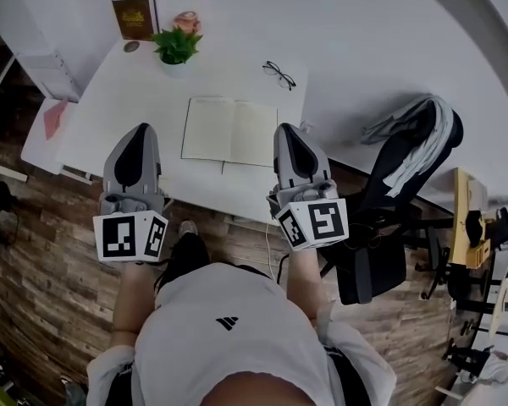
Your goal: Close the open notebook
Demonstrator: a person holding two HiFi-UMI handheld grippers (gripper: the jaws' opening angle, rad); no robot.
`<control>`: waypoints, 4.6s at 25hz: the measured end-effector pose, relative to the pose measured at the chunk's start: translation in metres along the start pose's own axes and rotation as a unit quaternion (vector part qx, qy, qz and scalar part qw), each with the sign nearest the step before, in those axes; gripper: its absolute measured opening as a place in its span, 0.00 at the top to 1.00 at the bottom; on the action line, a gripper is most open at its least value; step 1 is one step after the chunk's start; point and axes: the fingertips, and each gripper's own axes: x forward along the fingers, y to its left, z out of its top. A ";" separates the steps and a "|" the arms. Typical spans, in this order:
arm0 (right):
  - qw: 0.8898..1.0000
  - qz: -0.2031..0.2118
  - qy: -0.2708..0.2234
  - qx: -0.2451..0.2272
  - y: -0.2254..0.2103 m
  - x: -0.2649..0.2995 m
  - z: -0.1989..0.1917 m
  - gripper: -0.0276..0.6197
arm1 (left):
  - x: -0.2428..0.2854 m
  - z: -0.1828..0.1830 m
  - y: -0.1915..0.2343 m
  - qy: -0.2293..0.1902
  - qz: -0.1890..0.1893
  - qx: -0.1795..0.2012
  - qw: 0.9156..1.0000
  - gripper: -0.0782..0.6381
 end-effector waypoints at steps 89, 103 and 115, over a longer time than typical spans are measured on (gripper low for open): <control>0.940 -0.048 0.337 0.015 0.044 0.025 -0.284 0.94 | 0.103 -0.074 0.041 0.072 -0.136 -0.036 0.987 0.88; 0.914 -0.119 0.354 0.160 -0.011 -0.009 -0.310 0.90 | 0.095 -0.074 0.020 0.078 -0.114 -0.031 0.990 0.88; 0.887 -0.141 0.362 0.249 -0.023 -0.019 -0.324 0.85 | 0.097 -0.076 0.017 0.083 -0.102 -0.030 0.991 0.88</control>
